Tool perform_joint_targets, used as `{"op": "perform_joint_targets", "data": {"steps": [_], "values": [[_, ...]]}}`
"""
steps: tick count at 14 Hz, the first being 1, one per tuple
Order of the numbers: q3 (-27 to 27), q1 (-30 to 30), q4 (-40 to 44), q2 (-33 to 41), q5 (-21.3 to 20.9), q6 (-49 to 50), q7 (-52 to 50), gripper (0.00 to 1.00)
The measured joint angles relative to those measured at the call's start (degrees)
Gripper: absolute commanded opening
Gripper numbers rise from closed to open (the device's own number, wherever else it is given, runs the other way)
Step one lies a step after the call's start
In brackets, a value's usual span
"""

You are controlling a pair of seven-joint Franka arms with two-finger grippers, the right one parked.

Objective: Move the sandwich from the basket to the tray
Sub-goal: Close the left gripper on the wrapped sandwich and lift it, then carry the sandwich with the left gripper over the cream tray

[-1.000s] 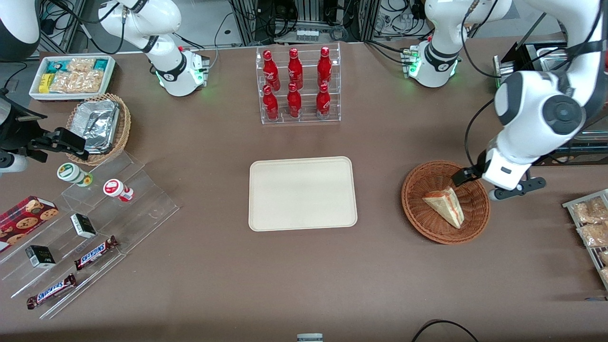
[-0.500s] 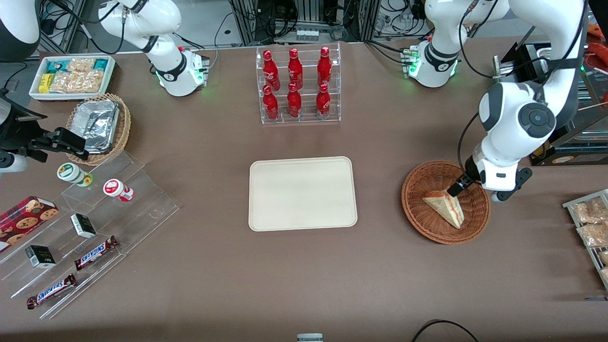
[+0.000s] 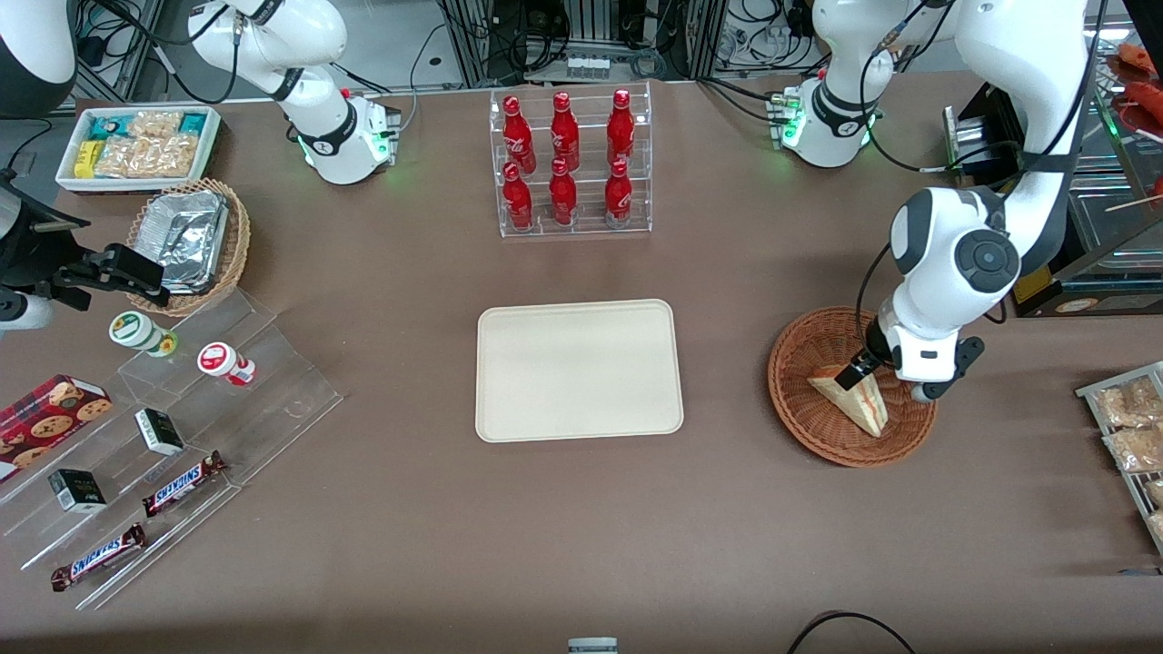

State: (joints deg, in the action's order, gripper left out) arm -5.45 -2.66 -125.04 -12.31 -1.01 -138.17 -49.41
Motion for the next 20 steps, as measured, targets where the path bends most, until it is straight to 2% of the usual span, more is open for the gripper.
{"op": "perform_joint_targets", "data": {"steps": [5, 7, 8, 9, 10, 11, 16, 20], "values": [[0.01, 0.10, -0.05, -2.81, -0.12, -3.23, 0.00, 1.00], [0.01, 0.10, -0.05, -4.07, -0.13, -4.88, 0.00, 0.92], [0.01, 0.10, -0.05, -4.51, -0.14, -5.09, 0.00, 0.73], [0.02, 0.11, -0.05, -4.86, -0.23, -5.17, 0.00, 0.47], [0.04, 0.12, -0.05, -5.13, -0.53, -5.21, 0.00, 0.17], [0.06, 0.12, -0.05, -5.29, -0.93, -5.24, 0.00, 0.00], [0.14, 0.07, 2.45, -4.77, -3.69, -2.48, 0.00, 0.00], [-0.85, -2.74, 16.93, -2.08, -4.08, 20.48, 0.00, 0.00]]}}
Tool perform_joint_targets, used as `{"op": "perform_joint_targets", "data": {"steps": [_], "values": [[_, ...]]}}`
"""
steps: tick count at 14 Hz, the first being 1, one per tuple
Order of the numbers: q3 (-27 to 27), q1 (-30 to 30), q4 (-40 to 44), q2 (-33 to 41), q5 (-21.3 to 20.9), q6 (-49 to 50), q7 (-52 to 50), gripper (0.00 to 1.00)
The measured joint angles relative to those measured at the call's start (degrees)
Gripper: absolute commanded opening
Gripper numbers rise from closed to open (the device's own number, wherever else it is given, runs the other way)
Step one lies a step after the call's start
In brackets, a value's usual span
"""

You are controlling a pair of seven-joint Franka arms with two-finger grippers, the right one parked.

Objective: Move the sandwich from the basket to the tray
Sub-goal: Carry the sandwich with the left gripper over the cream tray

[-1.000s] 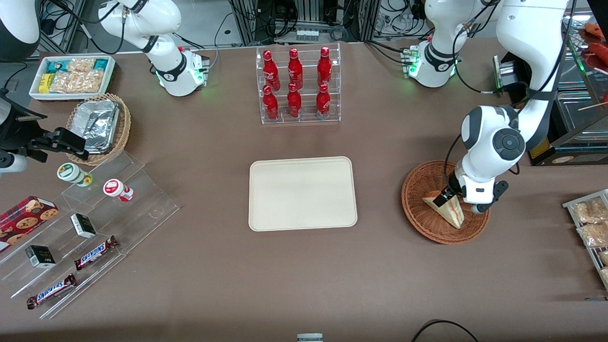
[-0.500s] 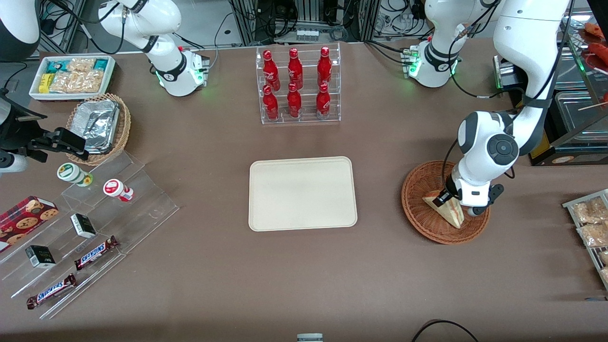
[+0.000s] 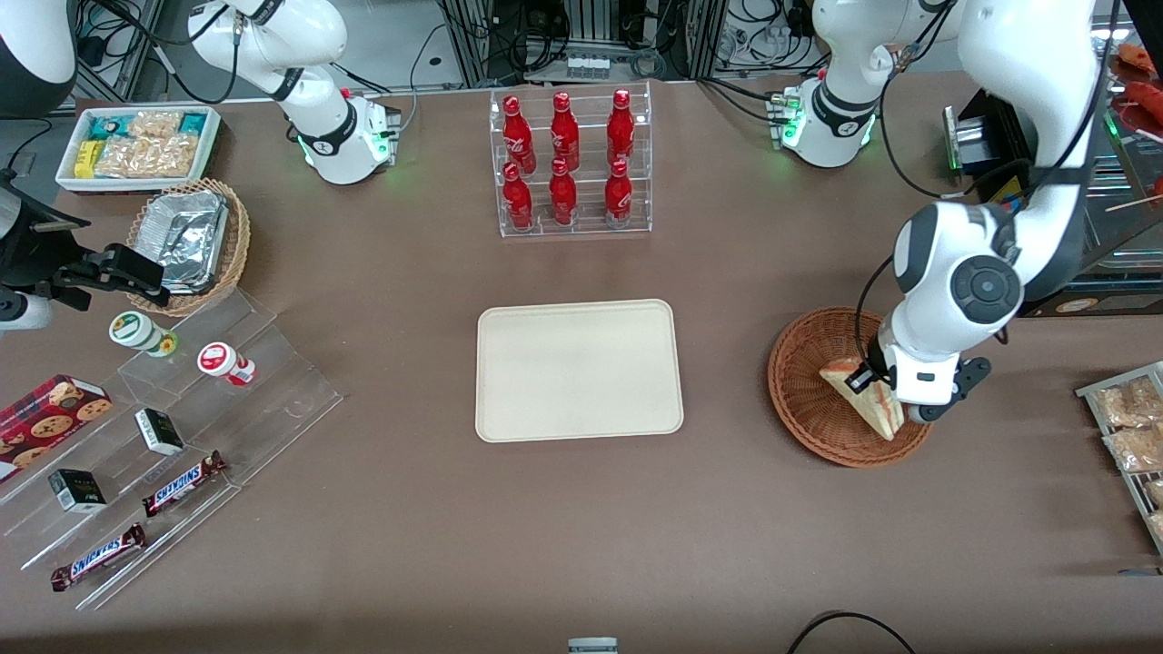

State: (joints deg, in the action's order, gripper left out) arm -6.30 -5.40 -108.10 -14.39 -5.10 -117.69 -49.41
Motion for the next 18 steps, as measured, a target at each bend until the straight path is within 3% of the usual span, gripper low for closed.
{"op": "perform_joint_targets", "data": {"steps": [2, 4, 11, 18], "values": [[-0.39, -3.31, 8.86, 0.23, 0.33, 9.14, -0.41, 0.00], [-0.73, -6.94, 13.76, -0.31, 1.94, 11.74, -0.55, 0.00], [-1.26, -23.18, 23.02, -9.25, 2.98, 11.57, -1.58, 0.00], [-1.39, -32.44, 31.13, -20.78, 2.98, 6.99, -1.60, 0.00]]}}
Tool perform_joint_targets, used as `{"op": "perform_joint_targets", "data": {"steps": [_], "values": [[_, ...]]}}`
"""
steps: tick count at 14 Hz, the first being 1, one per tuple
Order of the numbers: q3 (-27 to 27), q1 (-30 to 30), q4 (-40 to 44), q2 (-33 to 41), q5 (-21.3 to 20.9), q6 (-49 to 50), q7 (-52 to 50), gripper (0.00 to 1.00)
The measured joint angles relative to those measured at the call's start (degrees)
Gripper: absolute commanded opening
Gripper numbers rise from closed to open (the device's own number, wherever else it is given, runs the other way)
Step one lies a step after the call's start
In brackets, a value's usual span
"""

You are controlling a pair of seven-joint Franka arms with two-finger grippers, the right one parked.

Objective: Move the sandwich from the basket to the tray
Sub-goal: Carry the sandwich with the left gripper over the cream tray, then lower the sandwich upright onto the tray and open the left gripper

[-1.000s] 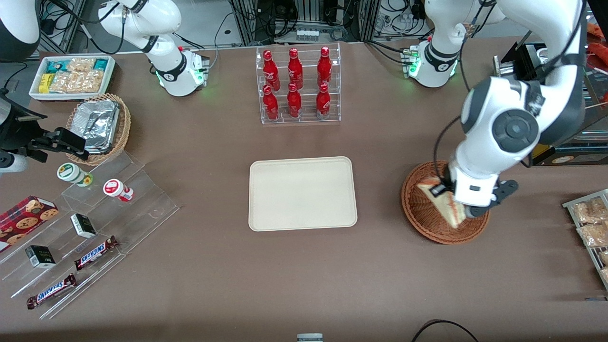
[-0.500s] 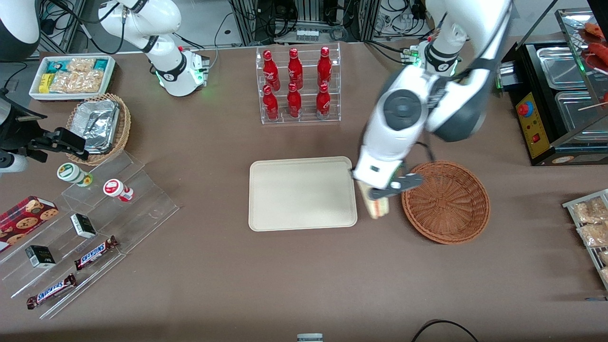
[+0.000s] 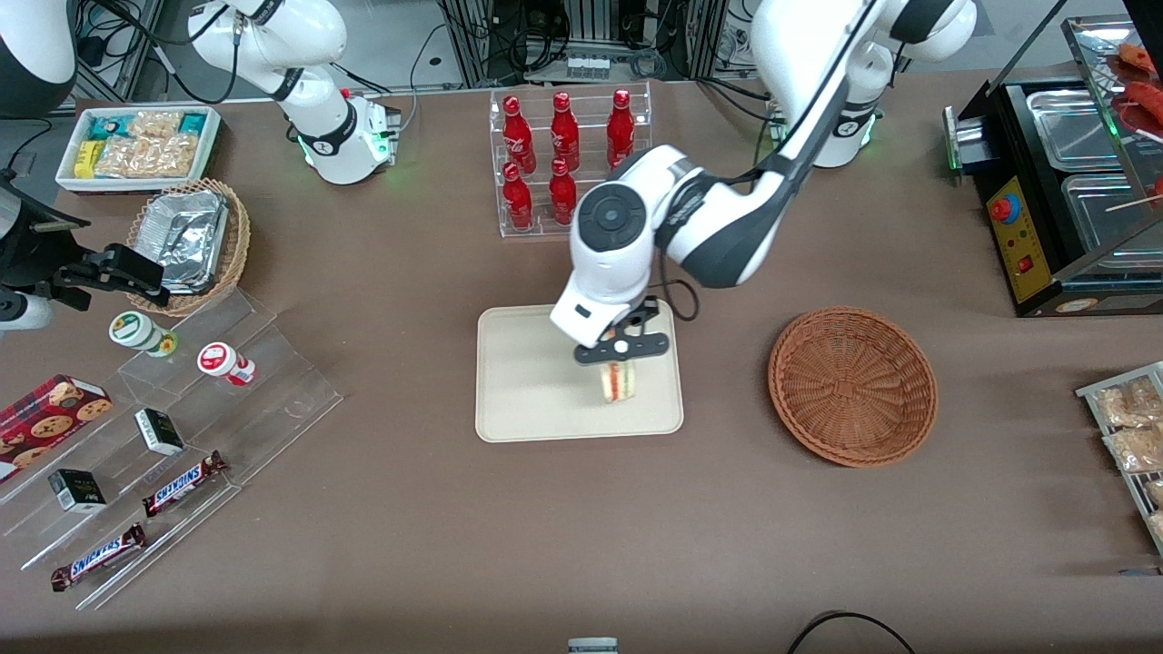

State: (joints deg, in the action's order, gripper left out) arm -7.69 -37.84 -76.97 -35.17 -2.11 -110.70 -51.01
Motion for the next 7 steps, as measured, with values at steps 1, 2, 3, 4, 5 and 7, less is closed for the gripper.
{"op": "perform_joint_targets", "data": {"steps": [1, 2, 3, 4, 5, 7], "values": [[-0.10, -0.57, 0.04, -1.12, 0.00, -1.83, 0.04, 0.00], [-0.24, -1.25, 0.06, -2.36, 0.00, -3.57, 0.07, 0.00], [-0.27, -2.24, 0.08, -3.82, -0.02, -5.41, 0.07, 0.00], [-0.29, -3.15, 0.11, -5.14, -0.03, -6.80, 0.07, 0.00], [-0.28, -3.75, 0.18, -6.25, -0.05, -7.52, 0.07, 0.00], [-0.28, -4.35, 0.43, -7.83, -0.48, -7.79, 0.14, 0.00]]}}
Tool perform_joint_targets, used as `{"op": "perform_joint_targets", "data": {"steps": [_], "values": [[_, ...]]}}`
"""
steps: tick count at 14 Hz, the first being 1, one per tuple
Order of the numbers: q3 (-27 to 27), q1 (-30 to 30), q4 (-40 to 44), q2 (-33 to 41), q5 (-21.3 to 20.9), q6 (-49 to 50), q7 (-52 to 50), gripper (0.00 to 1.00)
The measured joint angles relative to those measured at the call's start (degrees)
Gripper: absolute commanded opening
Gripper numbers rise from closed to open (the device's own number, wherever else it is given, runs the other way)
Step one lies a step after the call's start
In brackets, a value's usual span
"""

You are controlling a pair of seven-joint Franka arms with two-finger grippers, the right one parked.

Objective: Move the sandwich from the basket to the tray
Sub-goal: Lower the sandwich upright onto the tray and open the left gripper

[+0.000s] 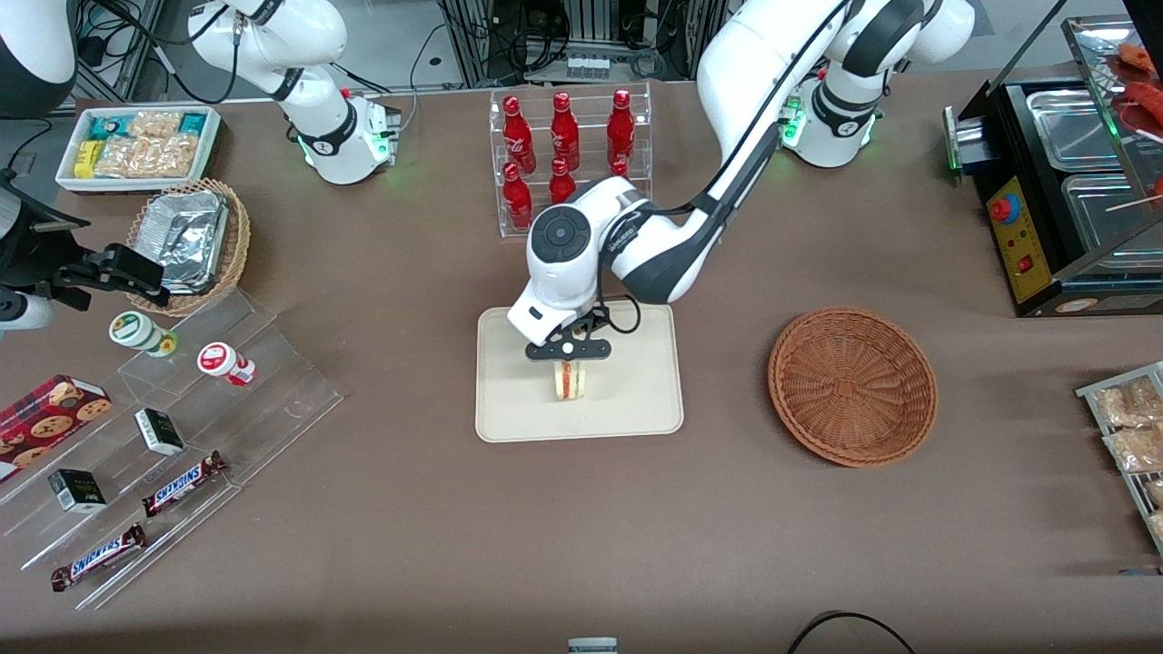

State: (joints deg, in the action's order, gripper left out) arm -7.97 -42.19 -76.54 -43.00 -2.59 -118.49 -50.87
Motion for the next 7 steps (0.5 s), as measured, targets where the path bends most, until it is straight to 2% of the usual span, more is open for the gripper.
{"op": "perform_joint_targets", "data": {"steps": [6, 7], "values": [[0.05, -0.87, 0.28, -3.67, -1.90, -2.58, -0.20, 0.00], [0.05, -0.92, 0.28, -4.13, -1.91, -2.67, -0.24, 0.42]]}}
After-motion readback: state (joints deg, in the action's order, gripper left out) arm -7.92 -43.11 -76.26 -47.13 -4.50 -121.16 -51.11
